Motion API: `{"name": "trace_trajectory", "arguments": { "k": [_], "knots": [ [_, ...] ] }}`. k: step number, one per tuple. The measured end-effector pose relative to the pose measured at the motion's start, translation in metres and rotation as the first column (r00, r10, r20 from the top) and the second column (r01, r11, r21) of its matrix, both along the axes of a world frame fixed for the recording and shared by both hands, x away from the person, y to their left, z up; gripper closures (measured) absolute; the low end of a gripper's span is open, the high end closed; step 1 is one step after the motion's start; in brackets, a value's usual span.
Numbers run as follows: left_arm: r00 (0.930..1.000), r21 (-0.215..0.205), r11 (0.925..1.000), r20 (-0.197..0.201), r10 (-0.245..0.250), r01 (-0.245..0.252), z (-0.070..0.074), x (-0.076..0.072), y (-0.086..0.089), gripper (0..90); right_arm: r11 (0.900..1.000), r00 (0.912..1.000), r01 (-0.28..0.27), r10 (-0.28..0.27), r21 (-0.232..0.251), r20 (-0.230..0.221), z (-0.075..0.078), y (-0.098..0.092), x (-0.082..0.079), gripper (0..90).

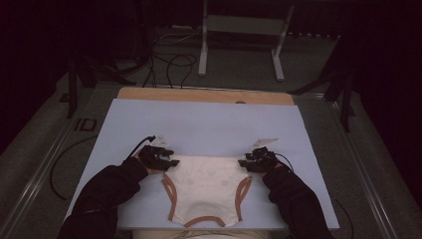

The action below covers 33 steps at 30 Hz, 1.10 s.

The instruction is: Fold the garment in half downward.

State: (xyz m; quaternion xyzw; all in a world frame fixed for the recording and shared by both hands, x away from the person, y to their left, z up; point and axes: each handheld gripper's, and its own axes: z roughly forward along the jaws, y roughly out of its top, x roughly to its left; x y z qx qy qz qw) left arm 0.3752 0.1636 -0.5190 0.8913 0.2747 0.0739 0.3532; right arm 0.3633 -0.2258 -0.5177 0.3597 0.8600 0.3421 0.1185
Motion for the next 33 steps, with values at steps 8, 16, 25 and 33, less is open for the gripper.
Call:
{"name": "trace_trajectory", "arguments": {
  "k": [8, 16, 25, 33],
  "knots": [
    [0.9993, -0.030, 0.9994, -0.036, 0.014, -0.015, 0.000, 0.000, 0.001, 75.5, 0.999, 0.9993, -0.033, 0.033, -0.008, -0.015, 0.002, 0.004, -0.003, 81.1],
    [0.9997, -0.028, 0.9996, -0.025, -0.003, 0.002, 0.004, -0.004, 0.000, 86.8, 0.998, 0.9986, -0.051, 0.051, -0.030, 0.012, 0.005, 0.007, -0.006, 87.6],
    [0.9999, -0.051, 0.9987, 0.014, 0.008, -0.008, 0.014, -0.003, 0.006, 87.1, 0.999, 0.9986, -0.036, 0.036, 0.005, 0.038, 0.017, 0.007, -0.003, 87.7],
    [0.9978, -0.062, 0.9976, 0.057, 0.034, -0.031, 0.022, 0.005, 0.005, 87.1, 1.000, 0.9969, -0.023, 0.022, 0.018, 0.076, 0.029, 0.005, 0.005, 87.7]
  ]
}}
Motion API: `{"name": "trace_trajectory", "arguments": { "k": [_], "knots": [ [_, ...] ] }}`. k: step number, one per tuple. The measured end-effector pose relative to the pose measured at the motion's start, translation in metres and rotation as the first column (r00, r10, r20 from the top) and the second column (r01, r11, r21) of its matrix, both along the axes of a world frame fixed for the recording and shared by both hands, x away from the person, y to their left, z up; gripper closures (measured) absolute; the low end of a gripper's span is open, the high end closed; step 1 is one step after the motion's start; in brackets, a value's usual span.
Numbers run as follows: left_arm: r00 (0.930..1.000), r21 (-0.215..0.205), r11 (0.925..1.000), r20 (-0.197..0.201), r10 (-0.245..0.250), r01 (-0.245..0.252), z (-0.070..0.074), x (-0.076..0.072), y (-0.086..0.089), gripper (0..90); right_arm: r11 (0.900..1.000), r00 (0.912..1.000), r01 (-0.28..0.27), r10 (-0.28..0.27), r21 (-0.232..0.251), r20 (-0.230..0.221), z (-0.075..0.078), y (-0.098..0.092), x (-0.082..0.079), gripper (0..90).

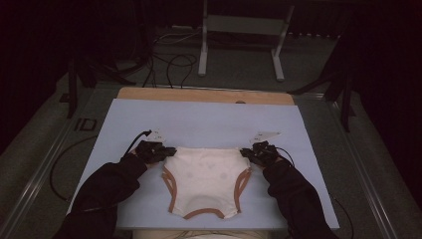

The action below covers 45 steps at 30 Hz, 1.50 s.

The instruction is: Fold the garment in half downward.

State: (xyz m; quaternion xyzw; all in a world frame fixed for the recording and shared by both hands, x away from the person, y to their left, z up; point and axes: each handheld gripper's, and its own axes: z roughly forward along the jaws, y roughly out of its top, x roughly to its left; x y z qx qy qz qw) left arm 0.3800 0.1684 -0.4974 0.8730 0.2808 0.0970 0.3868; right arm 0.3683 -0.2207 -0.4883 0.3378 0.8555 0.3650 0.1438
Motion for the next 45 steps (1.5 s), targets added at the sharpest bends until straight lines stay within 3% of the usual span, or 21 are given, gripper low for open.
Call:
{"name": "trace_trajectory", "arguments": {
  "k": [8, 22, 35, 45],
  "knots": [
    [0.9998, -0.006, 0.9999, 0.017, 0.011, -0.011, 0.009, 0.013, -0.003, 87.1, 1.000, 0.9997, 0.024, -0.024, 0.013, 0.003, 0.005, -0.004, 0.012, 87.7],
    [0.9948, -0.015, 0.9986, 0.087, 0.052, -0.051, 0.018, 0.037, -0.011, 87.0, 0.996, 0.9963, 0.085, -0.085, 0.018, 0.010, 0.013, -0.006, 0.042, 87.6],
    [0.9918, -0.069, 0.9936, 0.086, 0.095, -0.089, 0.015, 0.054, -0.007, 86.9, 0.992, 0.9918, 0.127, -0.127, 0.025, 0.004, 0.008, -0.002, 0.068, 87.6],
    [0.9907, -0.036, 0.9934, 0.079, 0.111, -0.109, 0.008, 0.067, -0.013, 86.8, 0.989, 0.9894, 0.145, -0.145, 0.011, 0.000, 0.006, 0.000, 0.082, 87.6]
  ]
}}
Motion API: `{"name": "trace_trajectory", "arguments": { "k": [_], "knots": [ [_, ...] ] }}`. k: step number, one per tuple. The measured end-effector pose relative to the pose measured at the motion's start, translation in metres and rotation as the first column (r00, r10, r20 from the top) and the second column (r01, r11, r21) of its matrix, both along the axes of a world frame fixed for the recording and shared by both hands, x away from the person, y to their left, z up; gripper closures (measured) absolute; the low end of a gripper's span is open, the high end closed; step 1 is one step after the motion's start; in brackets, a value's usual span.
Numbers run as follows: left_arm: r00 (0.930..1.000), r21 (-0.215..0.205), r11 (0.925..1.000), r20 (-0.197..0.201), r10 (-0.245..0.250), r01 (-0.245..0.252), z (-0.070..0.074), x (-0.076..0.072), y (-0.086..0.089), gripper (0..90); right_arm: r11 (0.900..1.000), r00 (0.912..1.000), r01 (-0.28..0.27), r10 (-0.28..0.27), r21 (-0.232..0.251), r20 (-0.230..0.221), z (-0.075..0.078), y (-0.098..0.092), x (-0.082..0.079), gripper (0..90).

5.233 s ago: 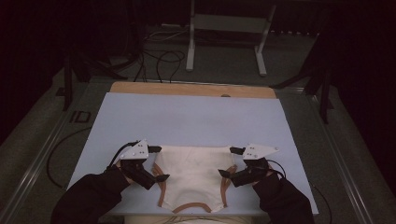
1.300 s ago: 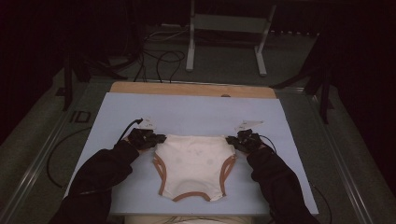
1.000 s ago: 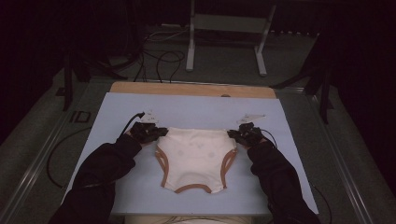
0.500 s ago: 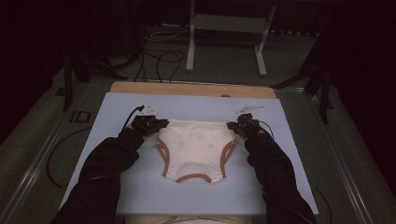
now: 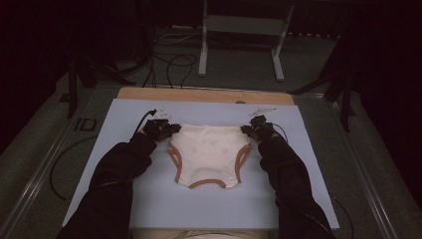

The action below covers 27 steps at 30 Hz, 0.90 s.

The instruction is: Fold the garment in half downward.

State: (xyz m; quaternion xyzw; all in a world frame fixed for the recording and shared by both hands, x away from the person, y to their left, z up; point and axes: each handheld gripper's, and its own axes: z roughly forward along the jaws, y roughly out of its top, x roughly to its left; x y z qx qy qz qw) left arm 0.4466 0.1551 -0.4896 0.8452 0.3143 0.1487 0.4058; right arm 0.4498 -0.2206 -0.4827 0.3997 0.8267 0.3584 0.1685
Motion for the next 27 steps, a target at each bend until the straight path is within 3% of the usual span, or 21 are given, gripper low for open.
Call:
{"name": "trace_trajectory", "arguments": {
  "k": [11, 27],
  "knots": [
    [0.9998, -0.007, 0.9999, -0.015, 0.016, -0.016, -0.009, 0.008, -0.001, 86.6, 1.000, 0.9996, 0.013, -0.013, -0.003, -0.025, -0.013, -0.001, 0.011, 87.5],
    [0.9971, 0.031, 0.9986, -0.062, 0.044, -0.043, -0.022, 0.017, -0.005, 86.2, 1.000, 0.9981, 0.022, -0.022, -0.016, -0.057, -0.028, 0.001, 0.021, 87.2]
  ]
}}
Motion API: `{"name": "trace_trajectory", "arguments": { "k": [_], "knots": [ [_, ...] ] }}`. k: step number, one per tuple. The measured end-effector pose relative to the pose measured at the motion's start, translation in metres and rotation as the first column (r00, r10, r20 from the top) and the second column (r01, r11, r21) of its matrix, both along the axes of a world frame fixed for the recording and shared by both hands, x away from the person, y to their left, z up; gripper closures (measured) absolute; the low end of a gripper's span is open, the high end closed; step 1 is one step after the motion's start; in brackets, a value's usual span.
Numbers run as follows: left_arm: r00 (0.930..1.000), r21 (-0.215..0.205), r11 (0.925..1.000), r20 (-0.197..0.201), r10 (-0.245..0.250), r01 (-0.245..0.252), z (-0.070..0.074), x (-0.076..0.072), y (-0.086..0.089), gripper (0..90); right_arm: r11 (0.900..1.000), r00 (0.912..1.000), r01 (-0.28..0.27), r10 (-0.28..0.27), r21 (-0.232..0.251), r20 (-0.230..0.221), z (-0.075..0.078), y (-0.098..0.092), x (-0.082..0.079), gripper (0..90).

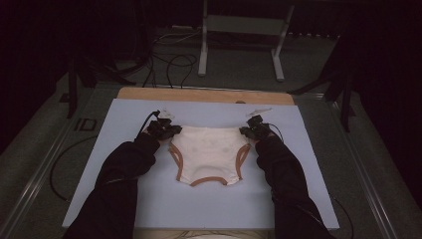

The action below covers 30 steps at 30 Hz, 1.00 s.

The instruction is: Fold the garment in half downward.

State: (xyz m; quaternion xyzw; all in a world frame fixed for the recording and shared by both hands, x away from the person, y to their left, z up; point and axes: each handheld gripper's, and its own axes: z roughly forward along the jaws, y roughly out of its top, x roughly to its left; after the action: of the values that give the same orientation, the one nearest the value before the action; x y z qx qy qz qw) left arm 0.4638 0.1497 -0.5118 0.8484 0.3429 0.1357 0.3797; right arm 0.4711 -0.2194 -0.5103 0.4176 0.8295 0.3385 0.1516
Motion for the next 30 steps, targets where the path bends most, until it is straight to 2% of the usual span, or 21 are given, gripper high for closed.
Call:
{"name": "trace_trajectory", "arguments": {
  "k": [3, 8, 13, 15, 16, 17, 19, 20, 22, 24, 25, 28, 29, 30],
  "knots": [
    [1.0000, -0.002, 1.0000, -0.001, 0.005, -0.005, 0.0000, -0.0001, 0.0001, 86.0, 1.000, 0.9999, 0.005, -0.005, 0.005, -0.010, -0.0012, -0.0002, 0.0012, 86.6],
    [0.9999, 0.008, 0.9999, 0.000, 0.013, -0.013, 0.0005, -0.0007, 0.0005, 85.4, 1.000, 1.0000, 0.001, -0.001, 0.011, 0.005, 0.0004, 0.0007, 0.0023, 86.6],
    [0.9998, 0.014, 0.9997, -0.009, 0.021, -0.020, -0.0006, 0.0005, -0.0008, 84.8, 1.000, 0.9999, 0.013, -0.013, 0.008, -0.003, -0.0001, 0.0025, 0.0042, 86.0],
    [0.9998, 0.023, 0.9996, -0.014, 0.016, -0.015, -0.0017, 0.0009, -0.0008, 84.7, 1.000, 0.9997, 0.026, -0.026, 0.014, -0.004, -0.0012, 0.0023, 0.0052, 79.5],
    [0.9998, 0.029, 0.9994, -0.009, 0.018, -0.018, -0.0019, 0.0008, -0.0008, 83.1, 0.999, 0.9995, 0.030, -0.030, 0.018, -0.010, -0.0020, 0.0017, 0.0062, 73.4],
    [0.9995, 0.026, 0.9994, -0.018, 0.024, -0.024, -0.0020, 0.0009, -0.0006, 80.8, 0.999, 0.9994, 0.031, -0.031, 0.025, -0.016, -0.0021, 0.0013, 0.0066, 71.8],
    [0.9992, 0.026, 0.9991, -0.020, 0.035, -0.034, -0.0016, 0.0005, -0.0001, 75.1, 0.999, 0.9992, 0.041, -0.041, 0.030, -0.007, -0.0016, 0.0007, 0.0059, 60.7],
    [0.9989, 0.036, 0.9986, -0.024, 0.040, -0.039, -0.0014, 0.0007, -0.0002, 67.5, 0.998, 0.9993, 0.035, -0.035, 0.048, -0.011, -0.0014, -0.0002, 0.0062, 52.5],
    [0.9985, 0.042, 0.9980, -0.028, 0.047, -0.046, -0.0011, 0.0010, 0.0000, 56.8, 0.998, 0.9991, 0.042, -0.041, 0.037, -0.013, -0.0009, -0.0006, 0.0064, 46.7],
    [0.9981, 0.033, 0.9980, -0.028, 0.054, -0.054, 0.0001, 0.0001, 0.0004, 43.9, 0.997, 0.9986, 0.050, -0.049, 0.054, -0.022, 0.0001, -0.0015, 0.0066, 40.5],
    [0.9975, 0.024, 0.9978, -0.031, 0.063, -0.062, 0.0010, -0.0005, 0.0008, 42.1, 0.997, 0.9984, 0.050, -0.049, 0.061, -0.028, 0.0004, -0.0020, 0.0066, 38.7],
    [0.9964, -0.005, 0.9975, -0.047, 0.070, -0.070, 0.0032, -0.0005, 0.0024, 29.3, 0.996, 0.9983, 0.051, -0.048, 0.077, -0.032, 0.0015, -0.0037, 0.0054, 31.8],
    [0.9971, -0.021, 0.9981, -0.050, 0.057, -0.058, 0.0048, -0.0011, 0.0042, 26.8, 0.995, 0.9980, 0.055, -0.052, 0.084, -0.036, 0.0019, -0.0039, 0.0047, 29.4],
    [0.9972, -0.035, 0.9978, -0.051, 0.054, -0.056, 0.0058, -0.0016, 0.0050, 19.1, 0.994, 0.9981, 0.056, -0.053, 0.097, -0.032, 0.0023, -0.0051, 0.0037, 26.7]
  ]
}}
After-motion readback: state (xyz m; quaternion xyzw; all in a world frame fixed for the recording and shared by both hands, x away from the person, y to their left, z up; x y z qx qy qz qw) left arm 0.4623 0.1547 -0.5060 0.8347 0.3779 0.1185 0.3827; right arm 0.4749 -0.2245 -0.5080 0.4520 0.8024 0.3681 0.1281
